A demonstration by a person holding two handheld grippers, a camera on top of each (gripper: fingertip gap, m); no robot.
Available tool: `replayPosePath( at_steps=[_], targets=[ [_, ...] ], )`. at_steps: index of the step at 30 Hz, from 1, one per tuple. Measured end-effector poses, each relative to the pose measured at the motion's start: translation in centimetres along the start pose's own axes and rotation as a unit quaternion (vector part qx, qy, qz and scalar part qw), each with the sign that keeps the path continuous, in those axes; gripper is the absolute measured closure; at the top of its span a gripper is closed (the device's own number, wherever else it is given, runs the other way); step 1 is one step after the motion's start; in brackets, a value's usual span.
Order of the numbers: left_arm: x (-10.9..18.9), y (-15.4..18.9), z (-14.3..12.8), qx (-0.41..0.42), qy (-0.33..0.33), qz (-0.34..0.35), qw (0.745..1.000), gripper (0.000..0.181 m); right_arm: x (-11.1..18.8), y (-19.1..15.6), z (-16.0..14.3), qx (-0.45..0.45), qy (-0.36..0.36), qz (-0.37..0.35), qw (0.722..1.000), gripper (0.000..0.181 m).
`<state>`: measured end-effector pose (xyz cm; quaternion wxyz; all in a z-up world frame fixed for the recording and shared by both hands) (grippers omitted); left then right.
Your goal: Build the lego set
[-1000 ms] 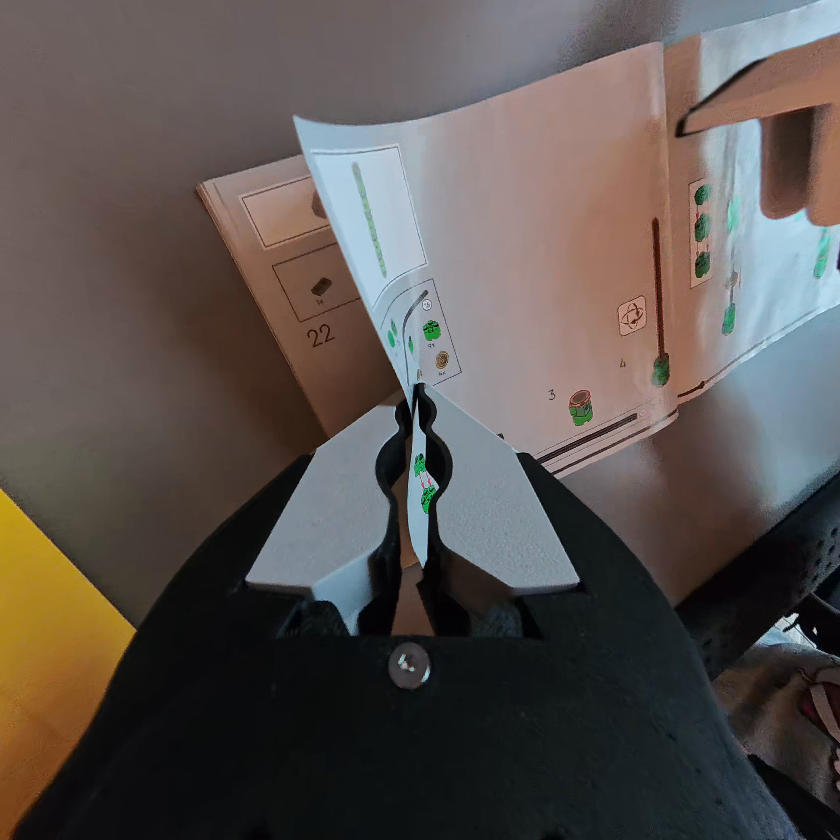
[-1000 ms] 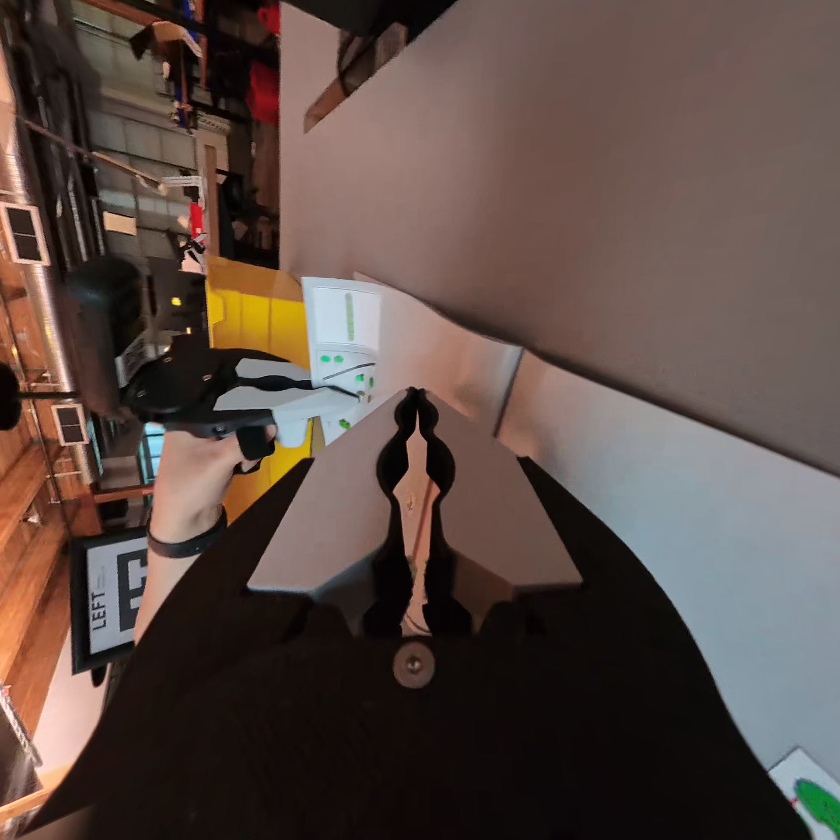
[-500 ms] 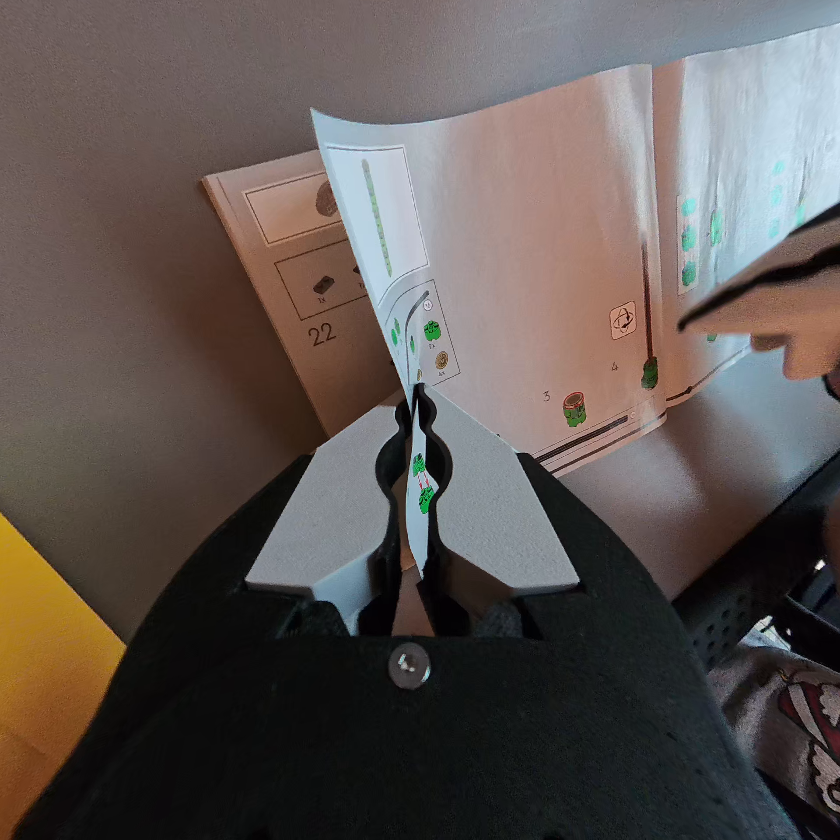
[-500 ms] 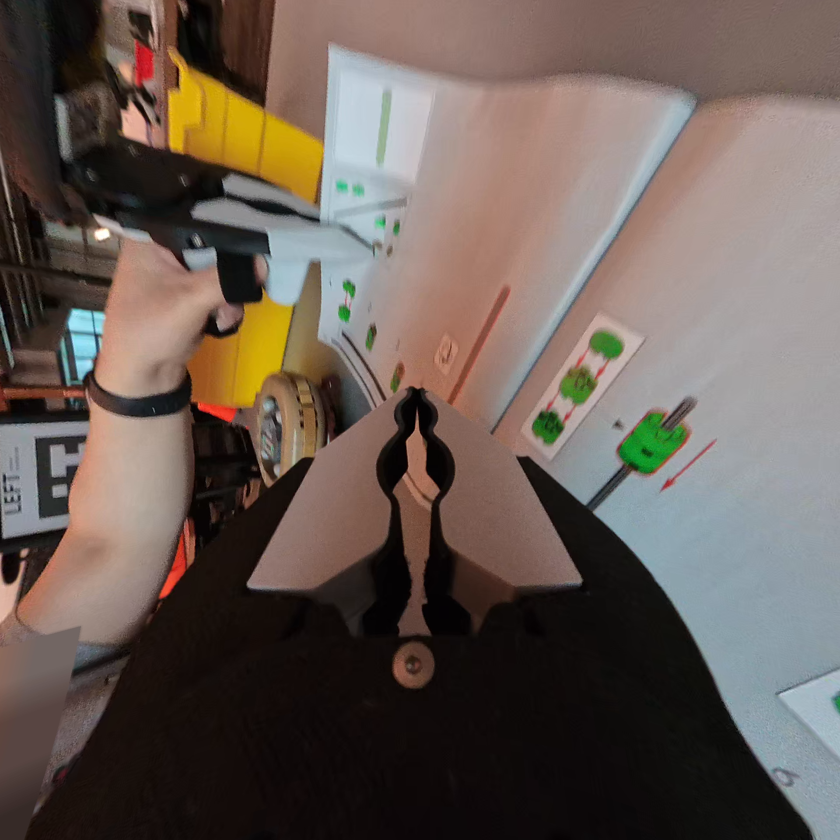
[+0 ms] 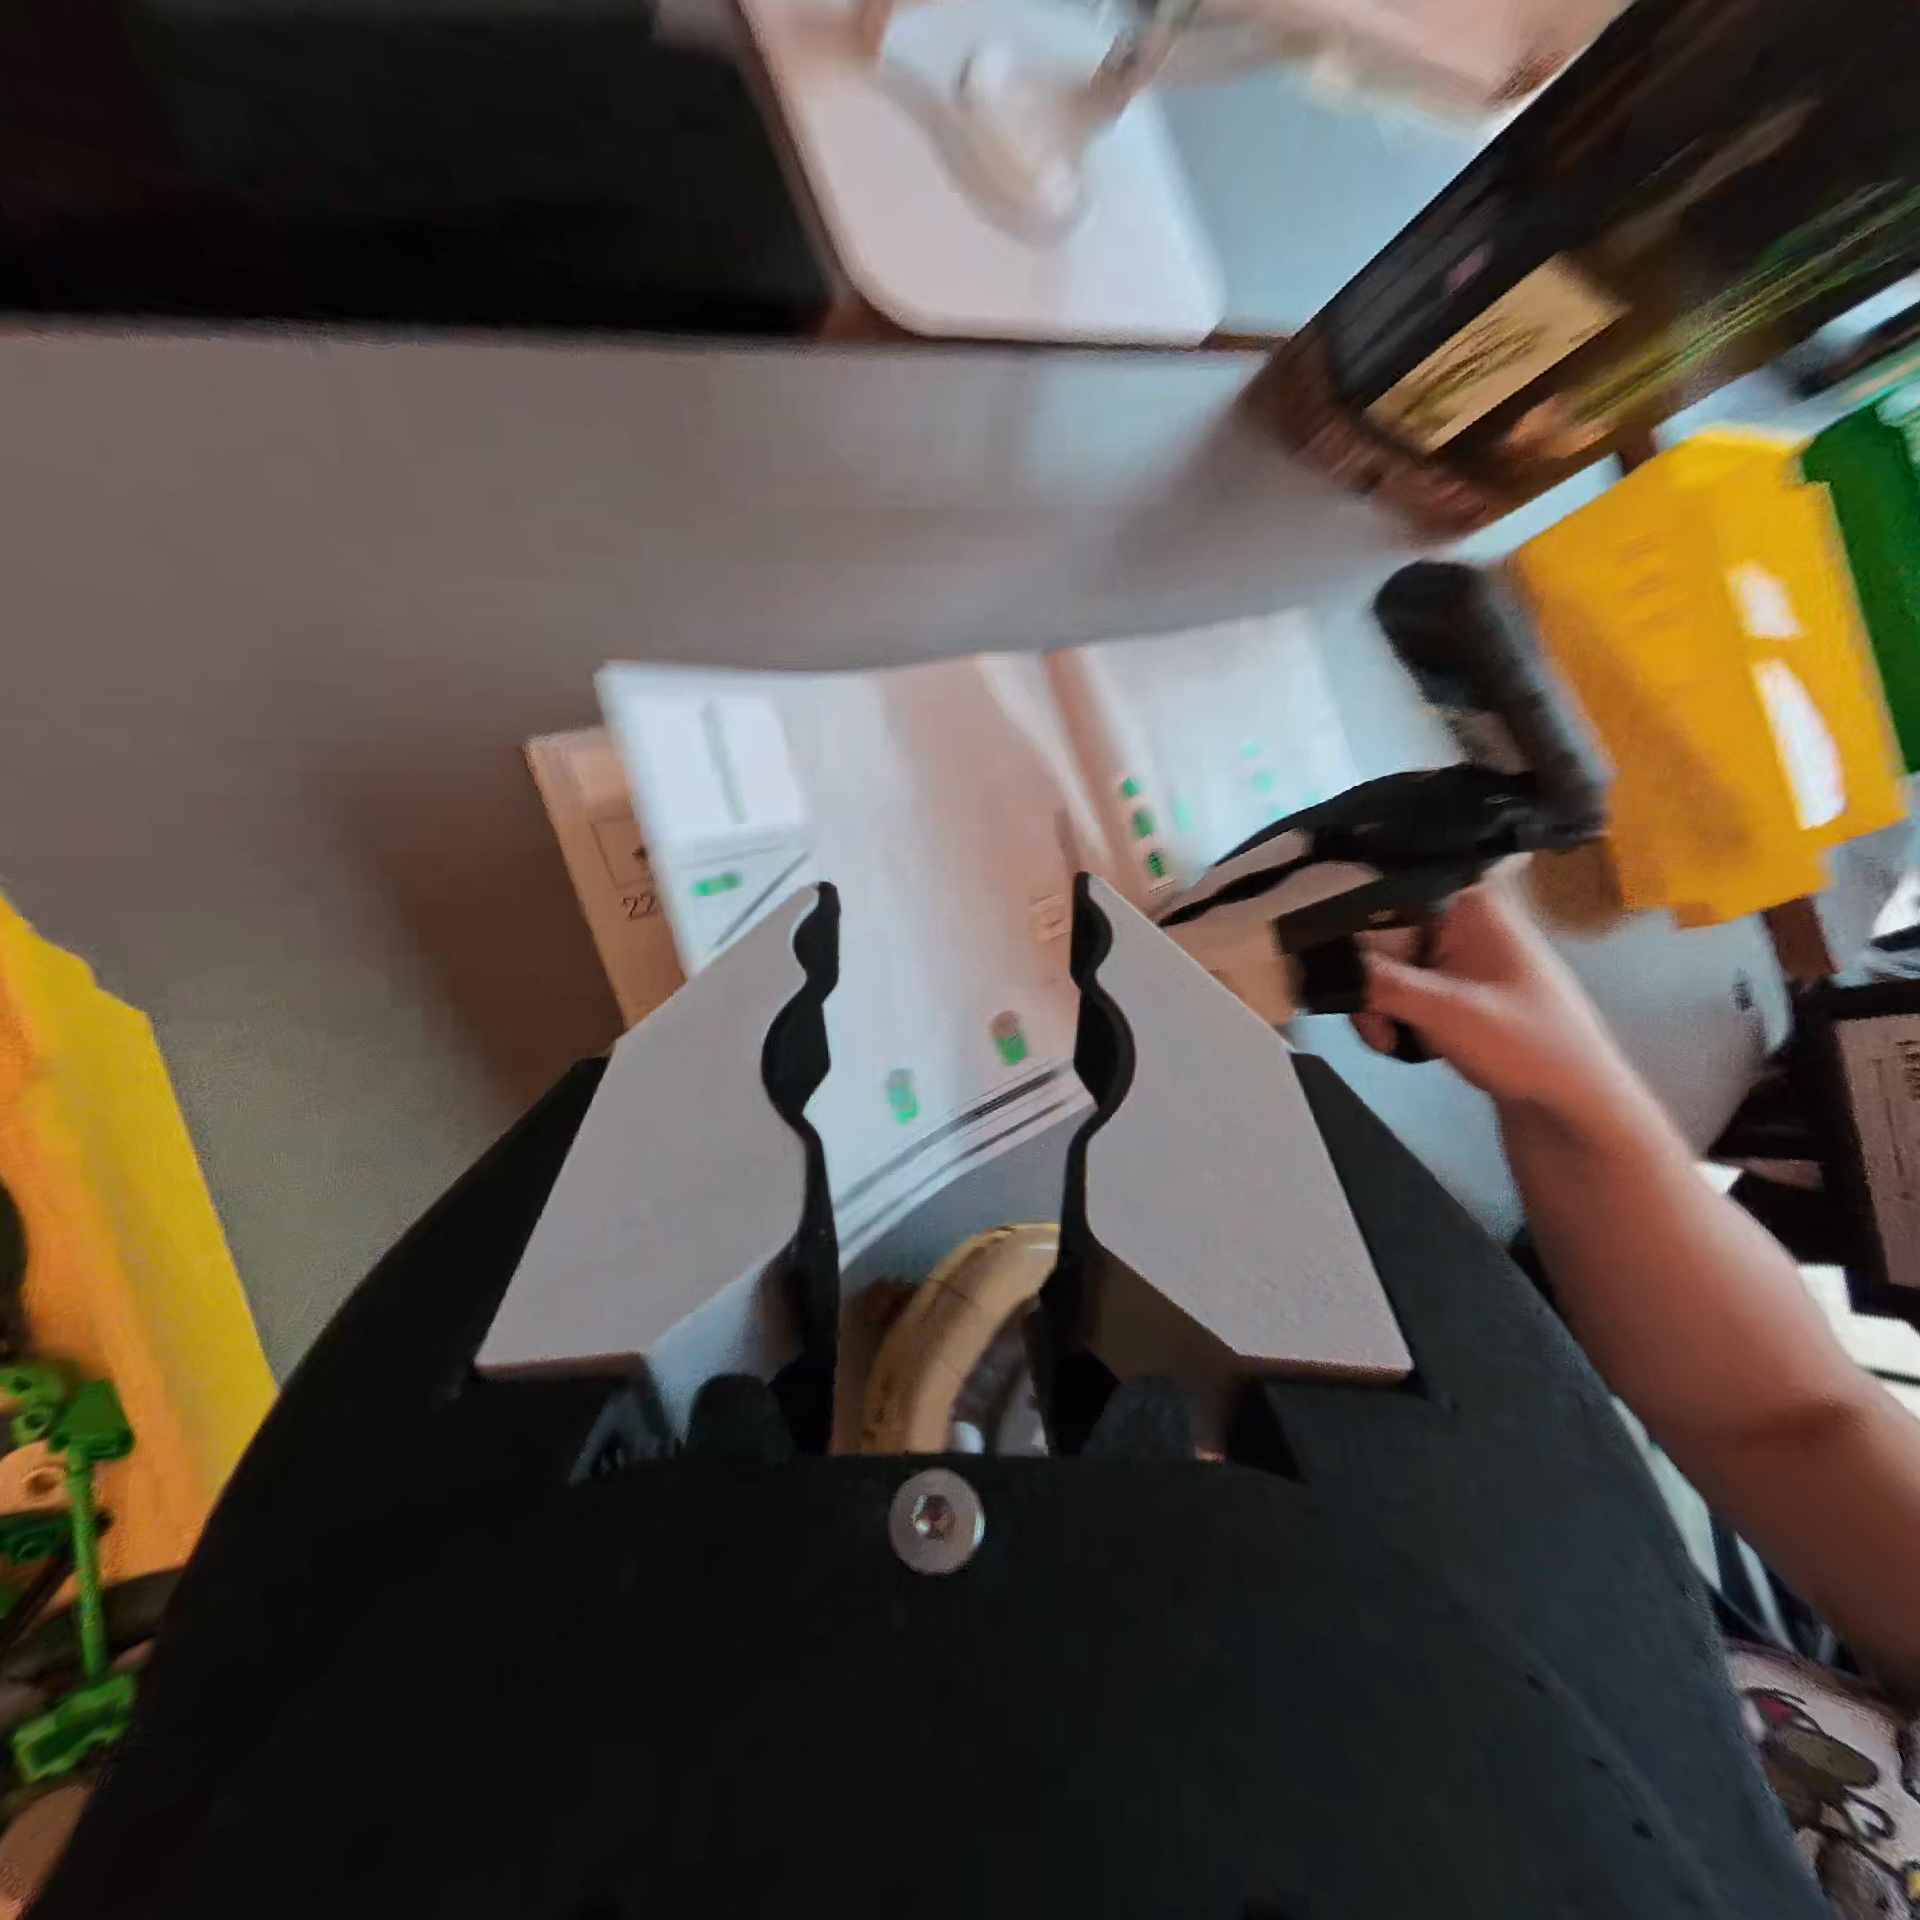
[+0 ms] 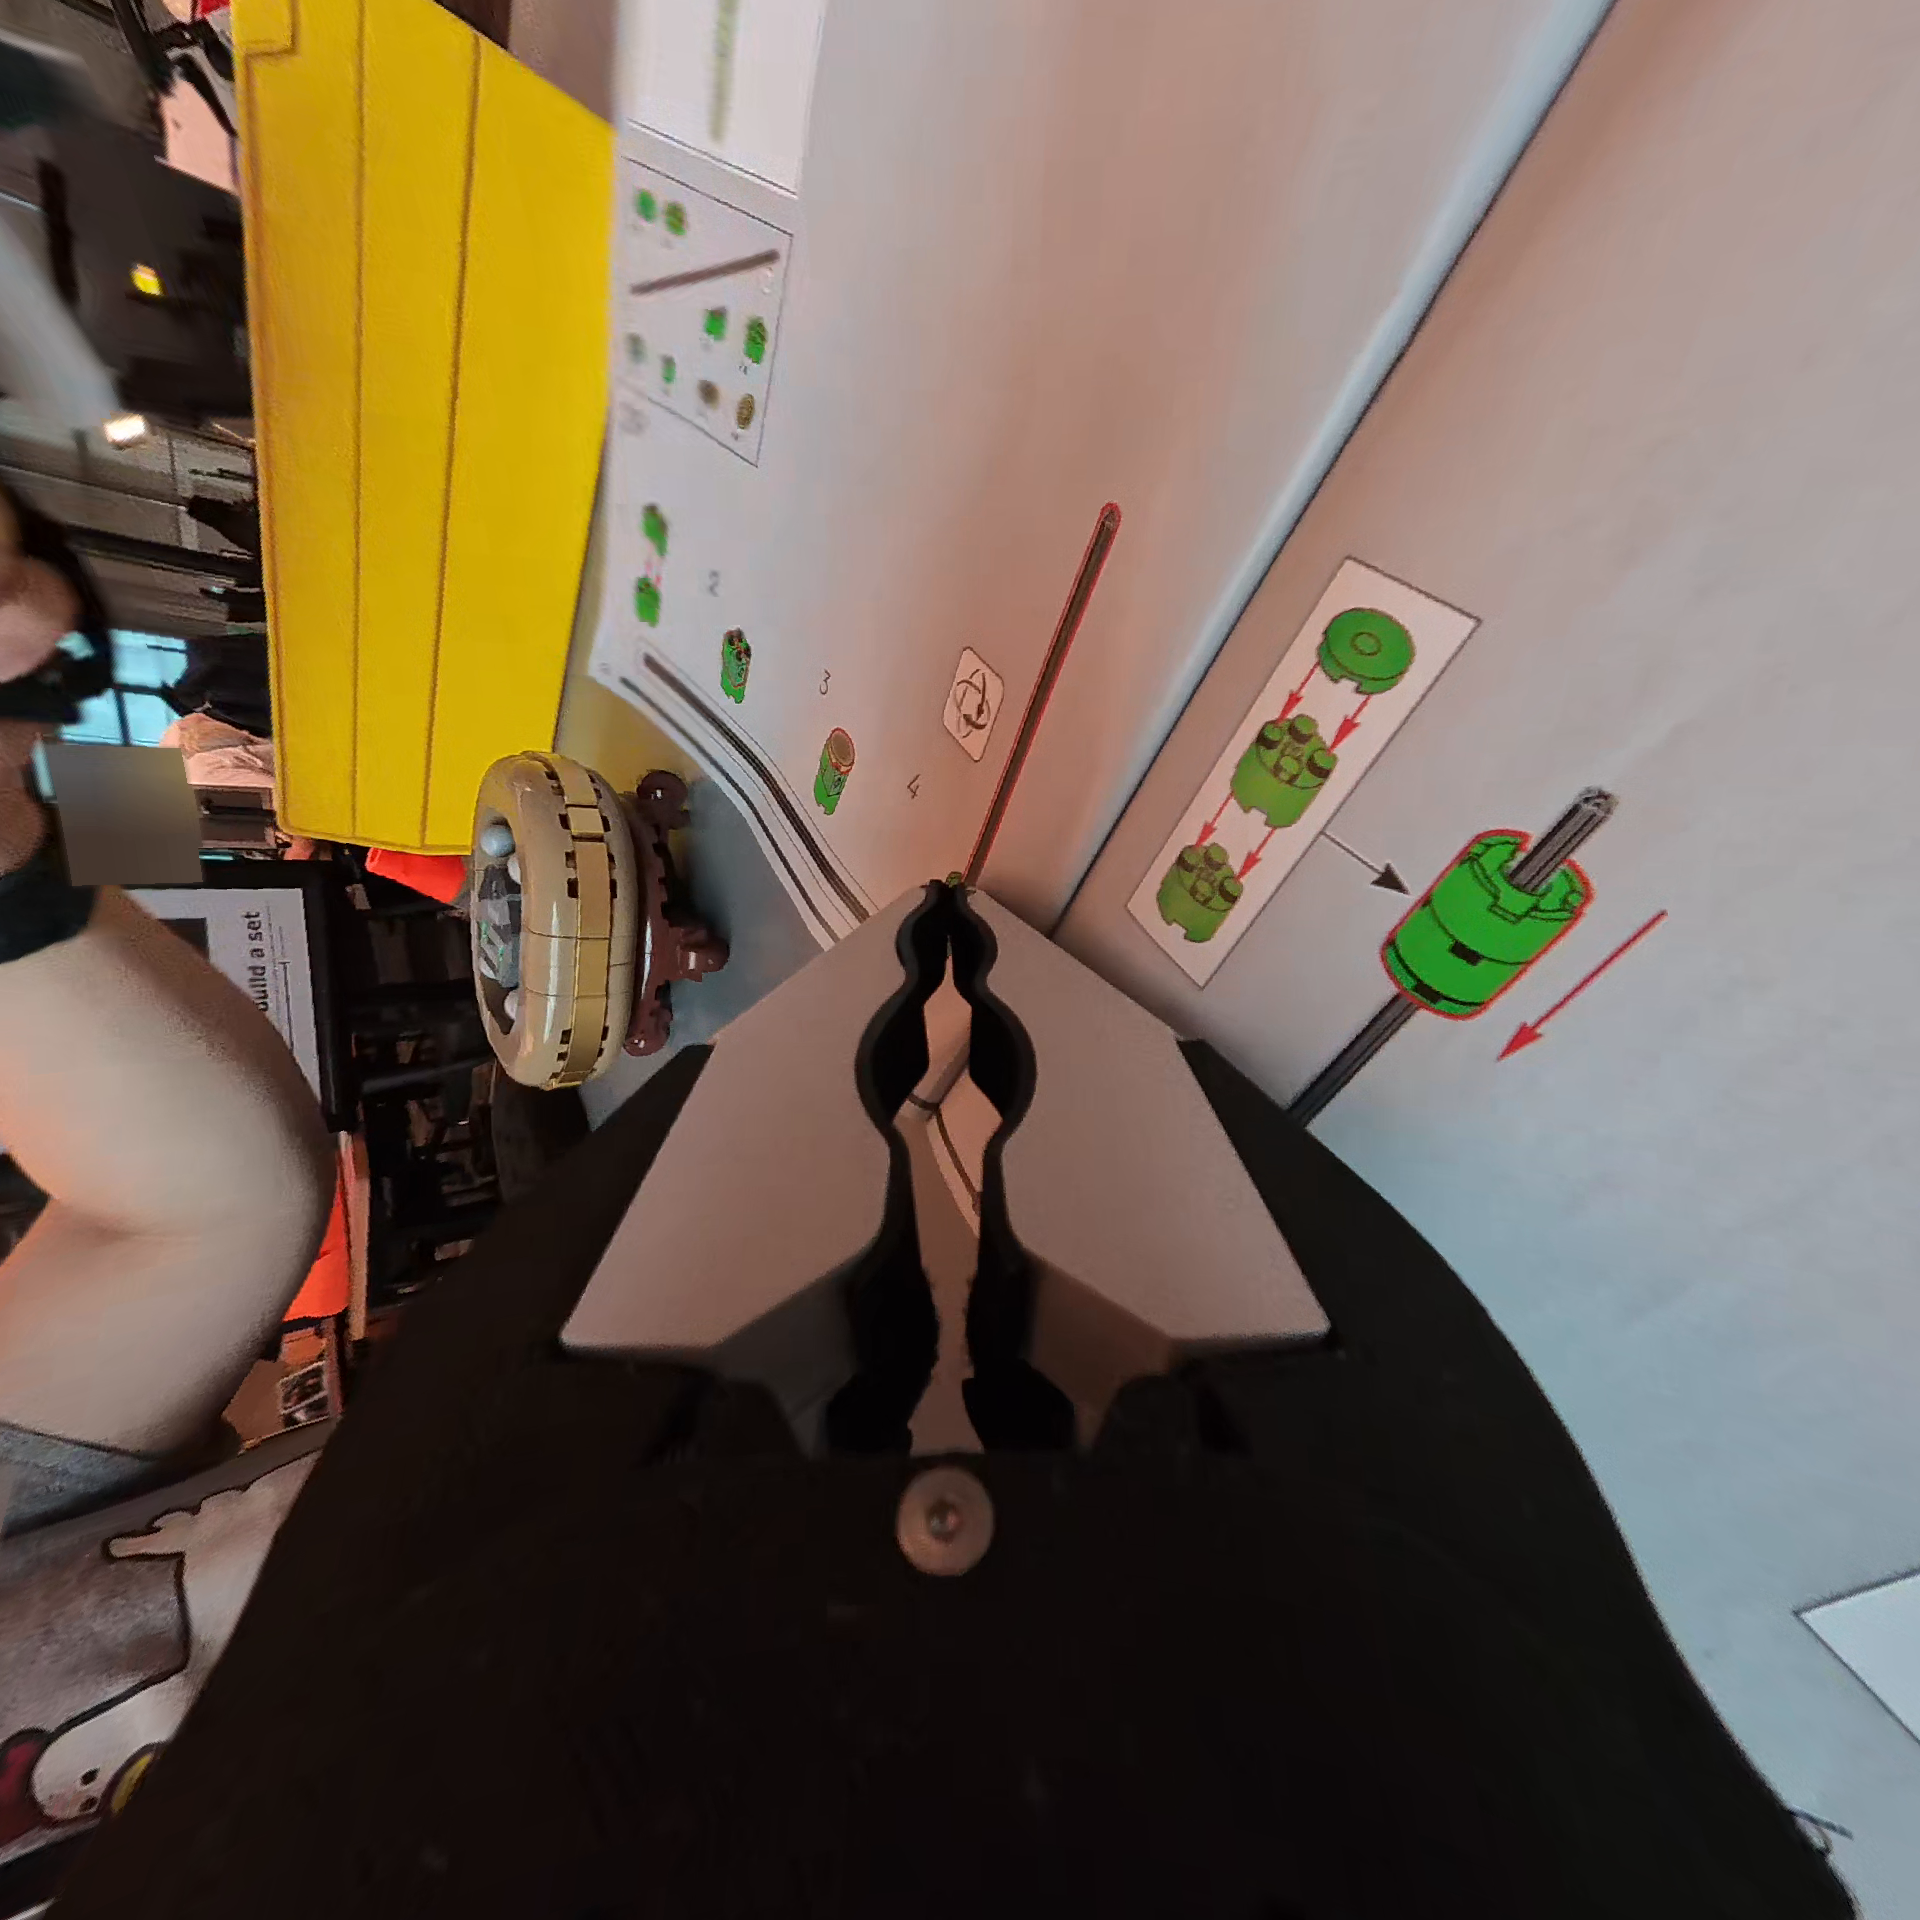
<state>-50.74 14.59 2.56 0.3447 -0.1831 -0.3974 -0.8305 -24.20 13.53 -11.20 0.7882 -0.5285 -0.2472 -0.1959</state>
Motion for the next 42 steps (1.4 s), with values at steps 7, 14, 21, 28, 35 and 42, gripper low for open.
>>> replayPosePath(
  at_steps=[7,14,21,28,35,42],
  targets=[
    [4.9,4.8,-6.0,-0.073,0.057,-0.087,0.992,0.115,1.7,1.0,-0.3,-0.001,0.009,-0.014,1.0,0.181],
    [3.2,5.9,-13.1,-0.229,0.013,0.03,0.973,0.055,4.1,2.9,-0.4,-0.014,0.008,-0.015,1.0,0.181],
    [0.2,6.3,-15.2,-0.345,-0.088,0.098,0.929,0.034,5.5,3.6,-0.7,0.01,0.018,-0.013,1.0,0.181],
    [-1.3,4.7,-15.1,-0.334,-0.173,0.077,0.923,0.043,8.8,0.3,-0.4,0.152,0.158,-0.03,0.975,0.181],
    [-1.8,4.5,-15.0,-0.406,-0.246,0.076,0.877,0.055,9.9,0.7,-0.8,0.135,0.177,0.004,0.975,0.181],
    [-2.3,4.2,-14.3,-0.413,-0.278,0.07,0.864,0.072,9.8,0.7,-0.8,0.142,0.172,0.004,0.975,0.181]
  ],
)
Point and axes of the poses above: each gripper's, where its closed fingertips meet, x back along the fingers, z out of its top, y = z × x across the jaws, the point moved 10 cm from there along x, back along the fingers, and after that the axes turned 3 degrees about -z, right-handed, at the moved point
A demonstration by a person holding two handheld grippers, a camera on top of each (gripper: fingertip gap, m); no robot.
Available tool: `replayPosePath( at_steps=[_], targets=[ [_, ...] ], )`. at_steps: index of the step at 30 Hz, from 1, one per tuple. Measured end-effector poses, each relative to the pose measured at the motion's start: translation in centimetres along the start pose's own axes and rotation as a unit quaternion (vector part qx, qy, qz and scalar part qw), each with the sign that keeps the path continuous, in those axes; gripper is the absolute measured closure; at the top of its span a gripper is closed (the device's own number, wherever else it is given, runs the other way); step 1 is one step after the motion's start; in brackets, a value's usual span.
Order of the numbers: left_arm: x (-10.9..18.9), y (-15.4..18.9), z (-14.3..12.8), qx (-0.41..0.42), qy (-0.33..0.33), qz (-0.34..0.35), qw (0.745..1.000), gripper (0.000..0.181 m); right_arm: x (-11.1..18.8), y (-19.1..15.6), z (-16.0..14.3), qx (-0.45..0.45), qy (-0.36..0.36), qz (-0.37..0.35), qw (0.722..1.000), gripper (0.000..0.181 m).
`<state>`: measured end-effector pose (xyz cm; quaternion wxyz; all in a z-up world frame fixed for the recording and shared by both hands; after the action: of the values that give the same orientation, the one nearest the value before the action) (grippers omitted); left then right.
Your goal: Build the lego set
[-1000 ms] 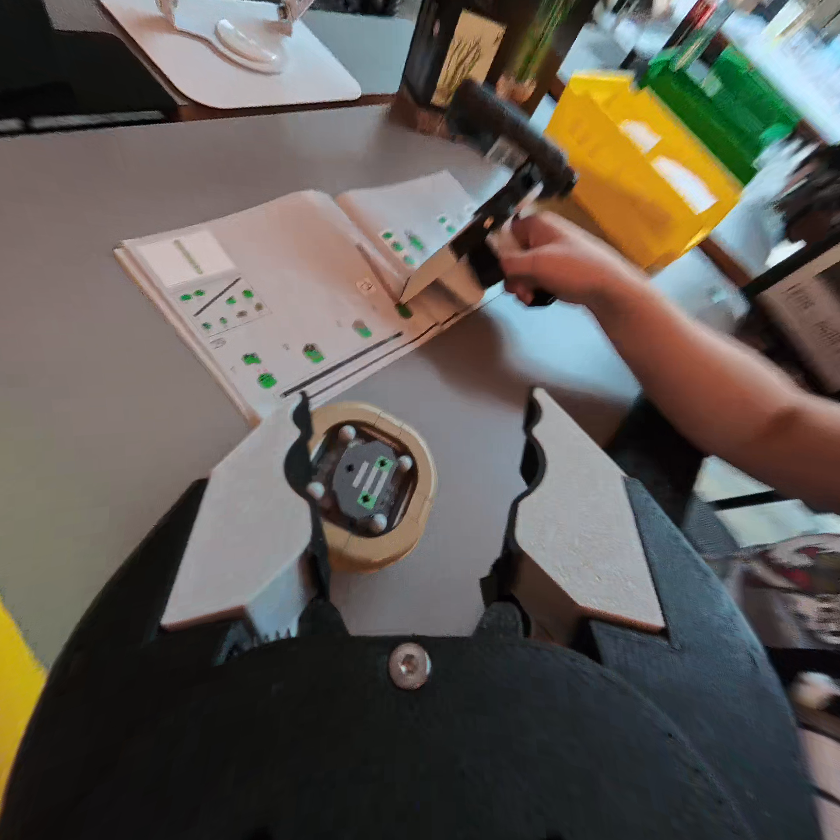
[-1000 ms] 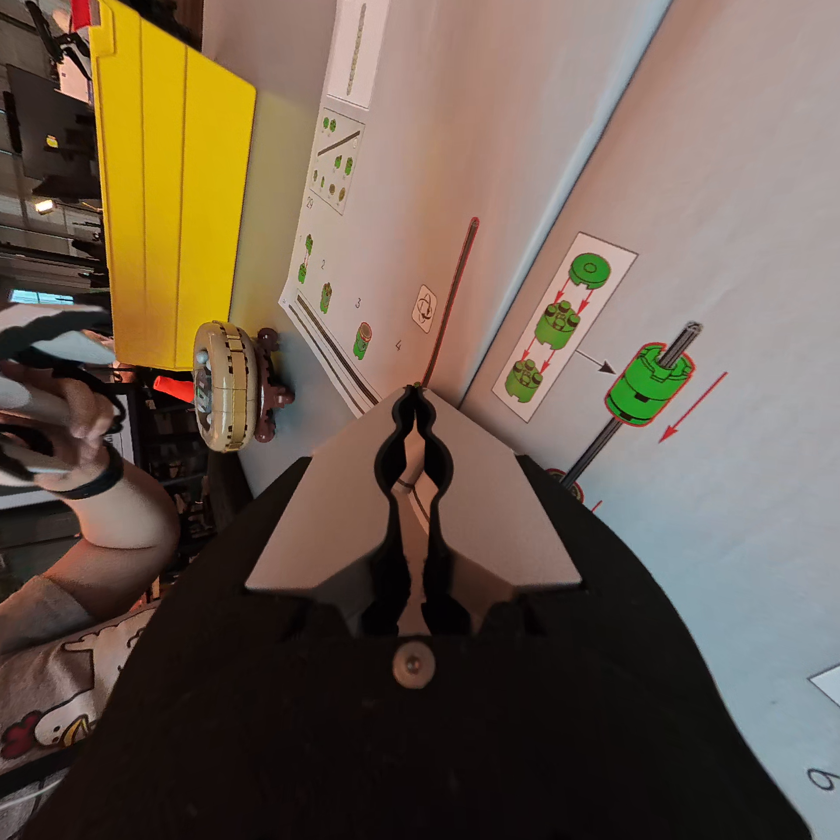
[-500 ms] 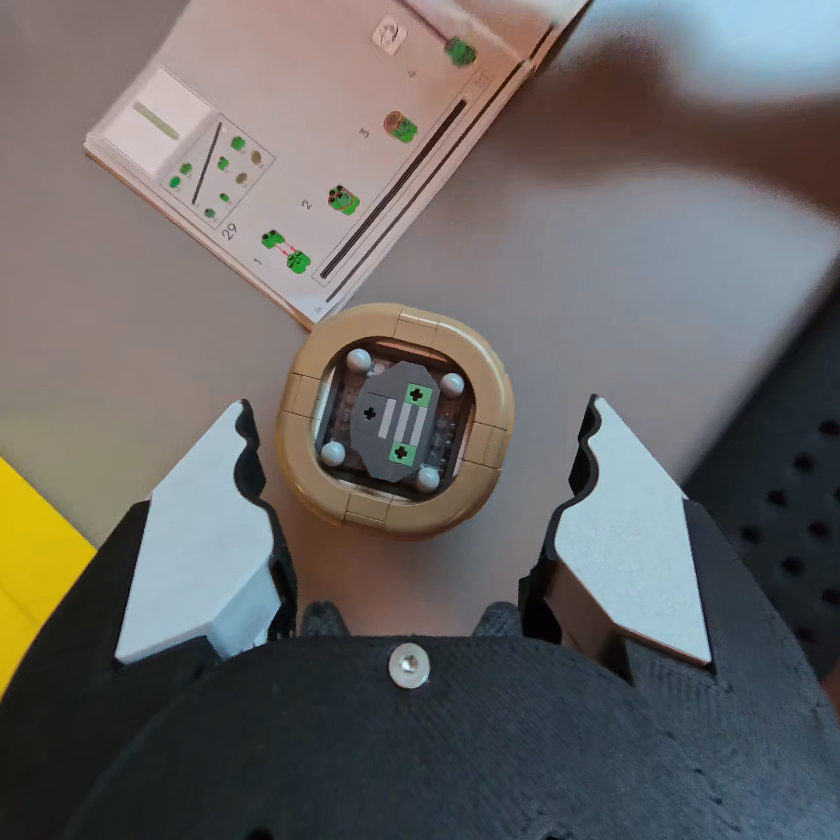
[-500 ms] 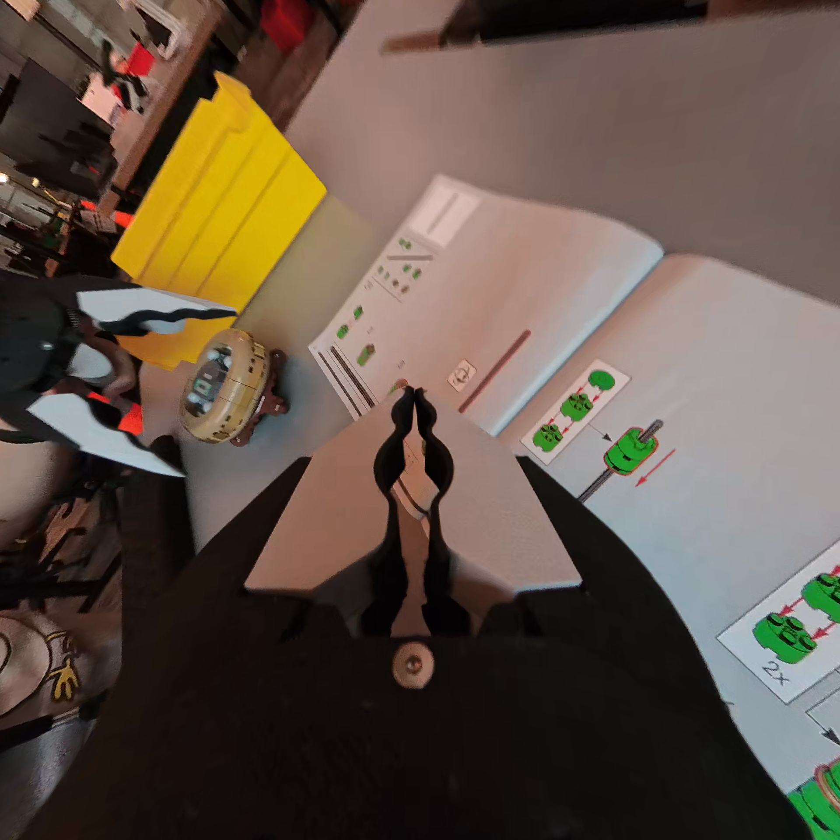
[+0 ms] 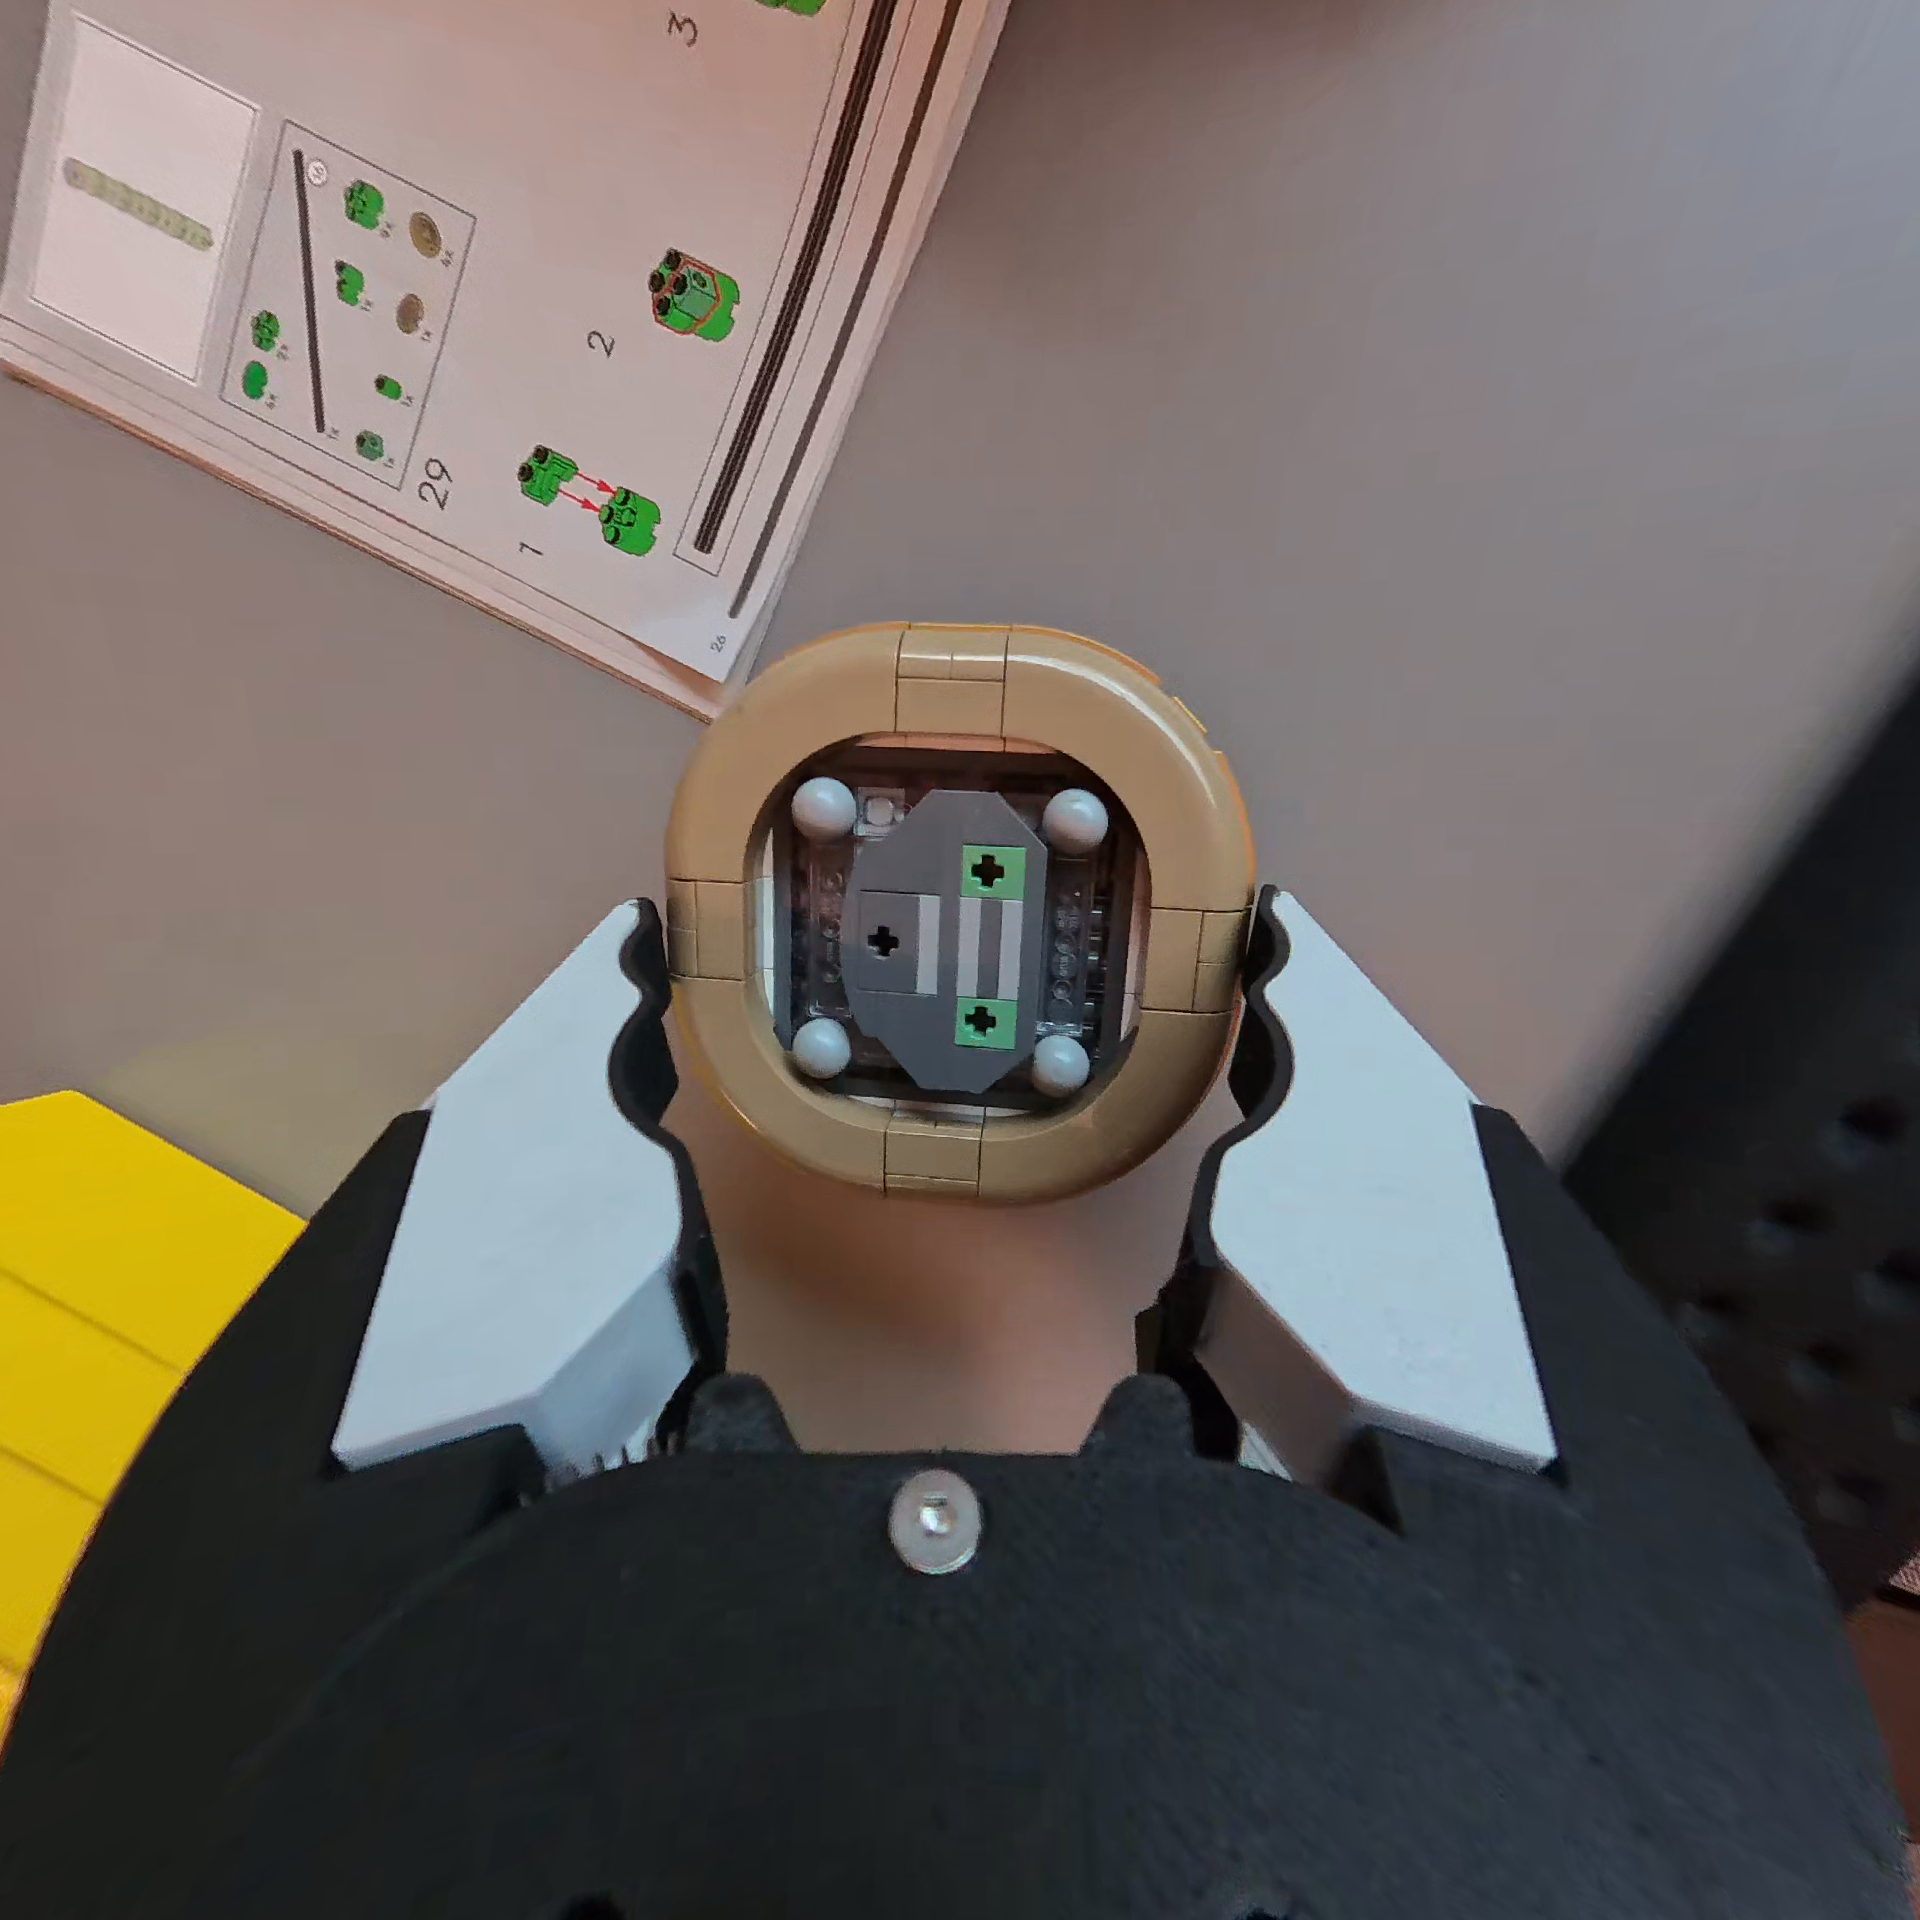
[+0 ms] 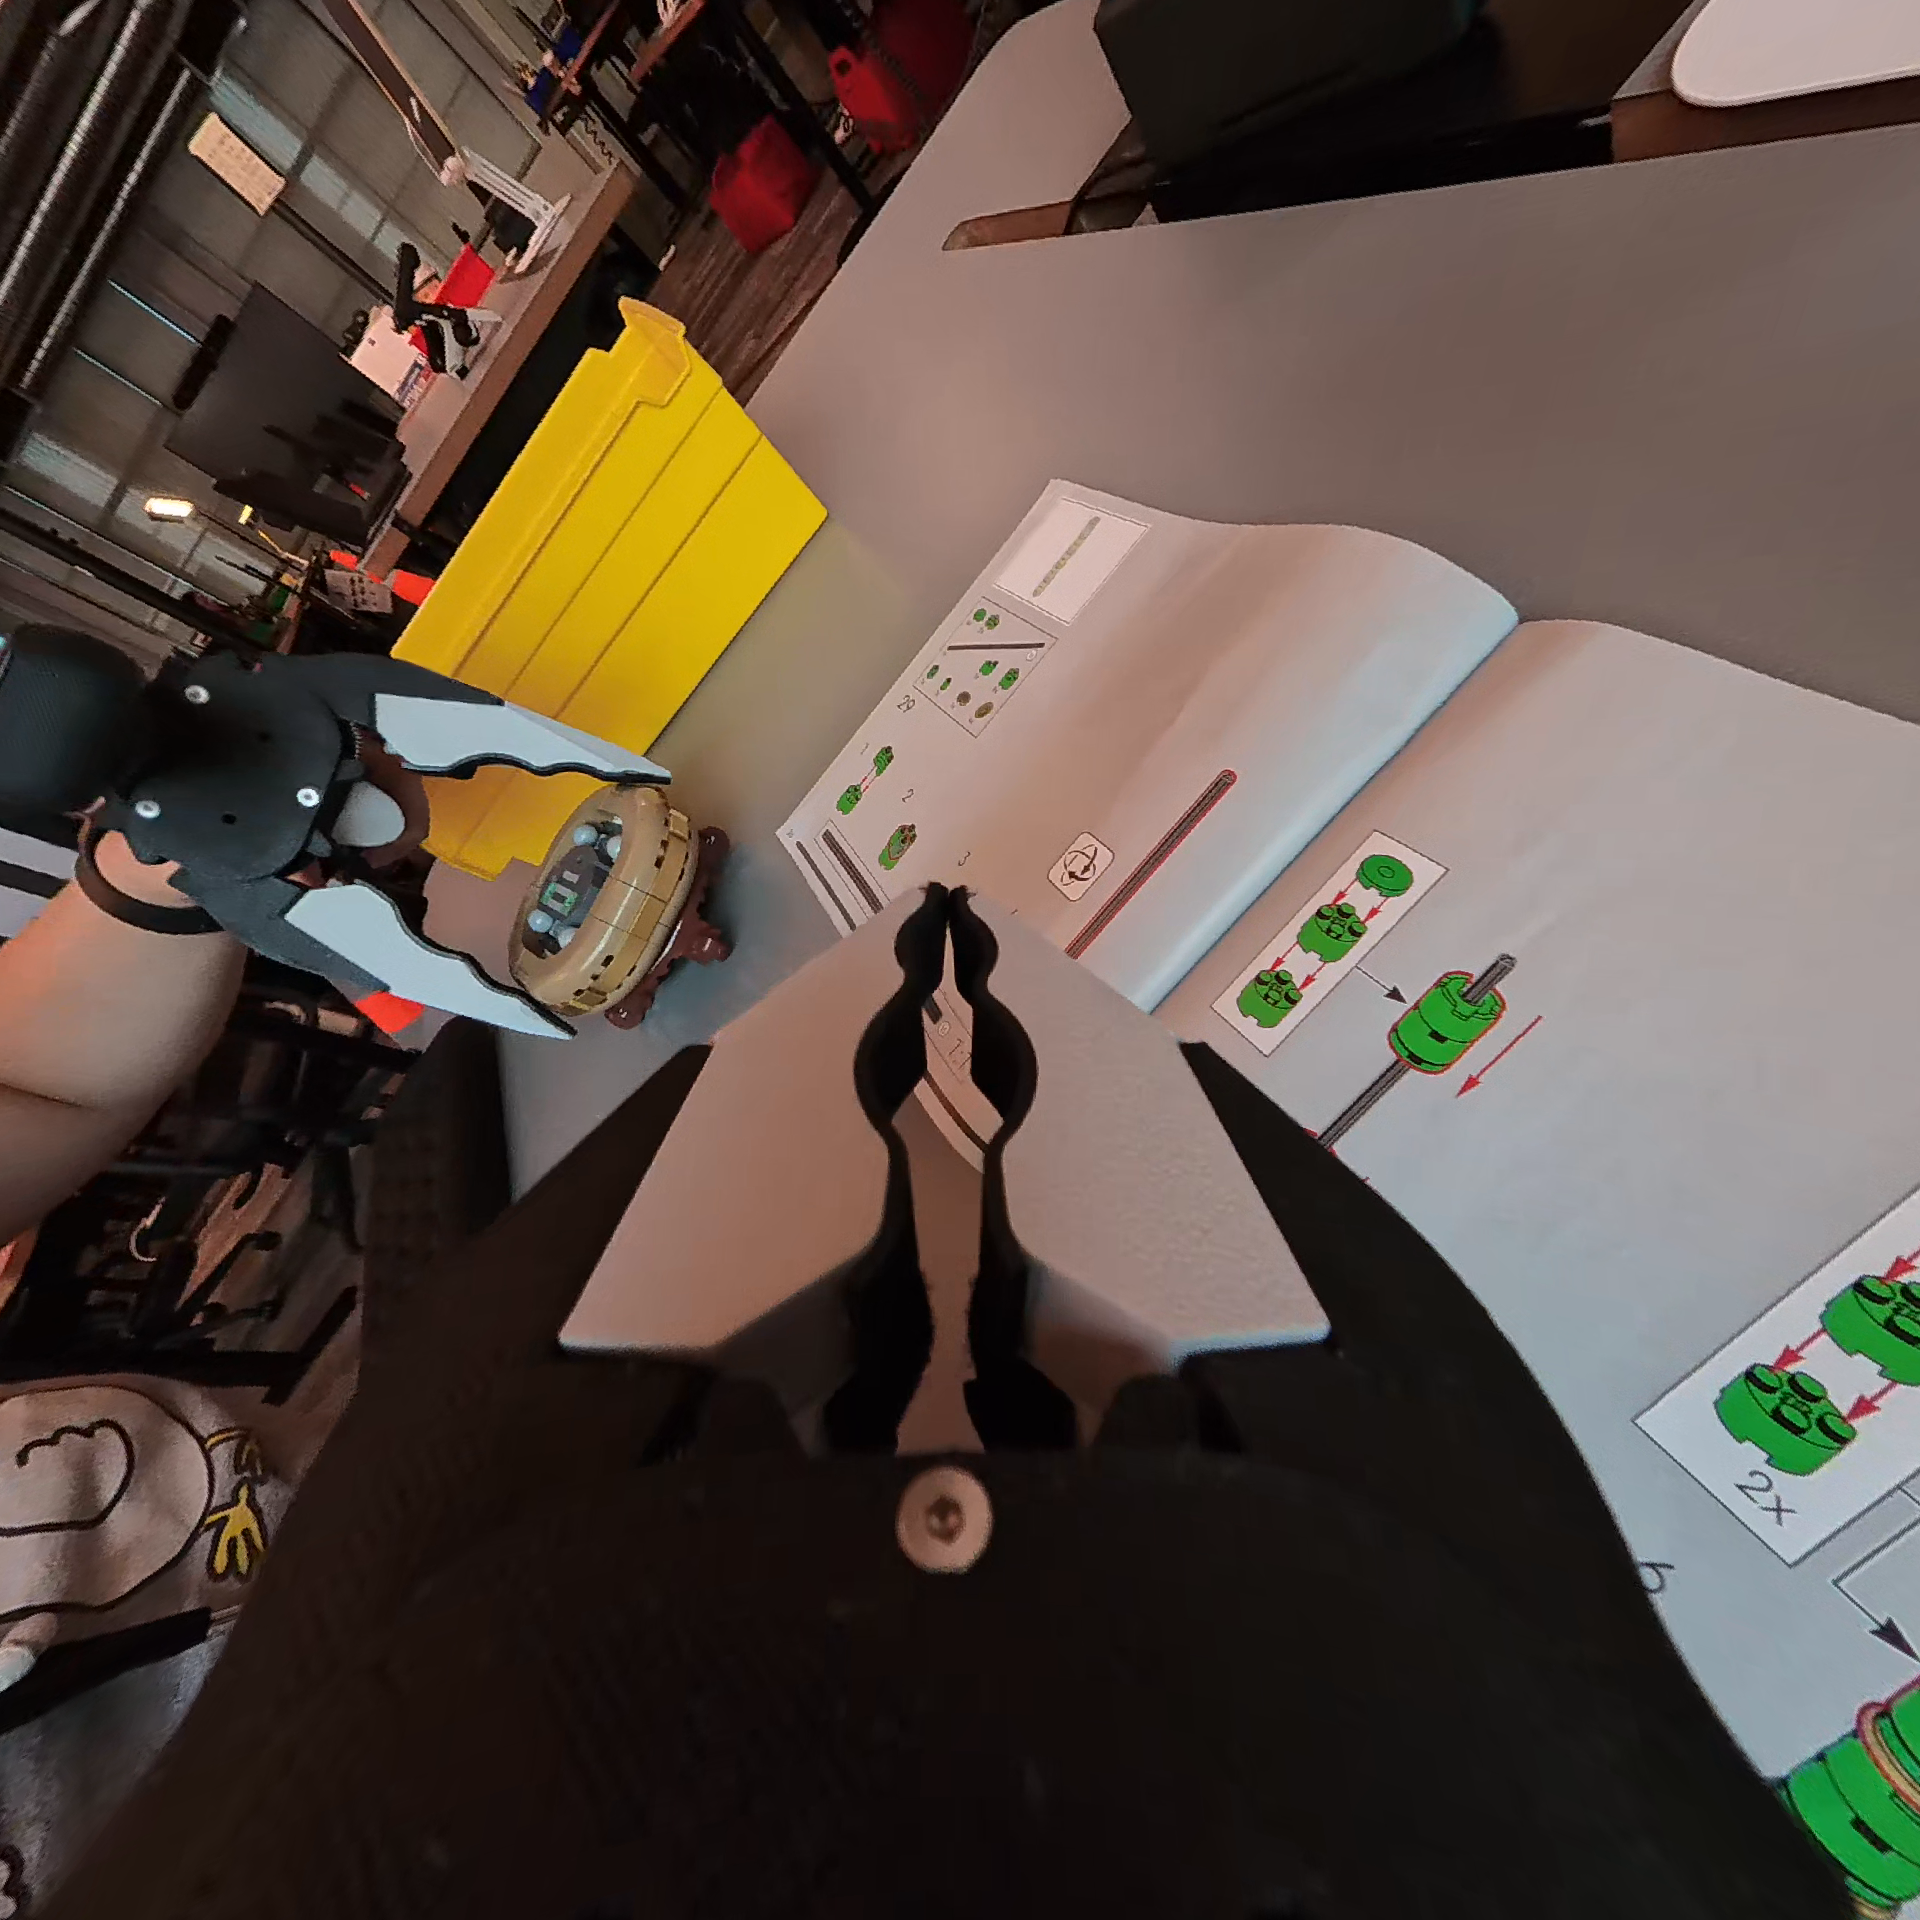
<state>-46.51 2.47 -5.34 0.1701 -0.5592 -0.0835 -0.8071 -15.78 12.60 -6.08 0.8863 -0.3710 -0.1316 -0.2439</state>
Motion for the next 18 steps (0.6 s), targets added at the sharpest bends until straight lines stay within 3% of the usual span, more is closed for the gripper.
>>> replayPosePath(
  at_steps=[10,18],
  targets=[
    [0.5,-3.8,-0.8,0.001,-0.055,0.023,0.998,0.074,0.1,-0.1,0.1,0.008,0.003,0.007,1.0,0.181],
    [0.1,-8.0,0.2,0.002,-0.095,0.042,0.995,0.077,0.4,-0.2,0.3,0.01,0.008,0.017,1.0,0.181]
  ],
)
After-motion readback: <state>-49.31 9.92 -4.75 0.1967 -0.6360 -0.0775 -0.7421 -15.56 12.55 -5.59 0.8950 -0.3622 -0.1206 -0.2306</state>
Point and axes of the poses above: each gripper's, where its closed fingertips meet, x back along the fingers, z out of its top, y = z × x across the jaws, the point moved 10 cm from there along x, back along the fingers, and after that the axes turned 3 degrees about -z, right-handed, at the moved point
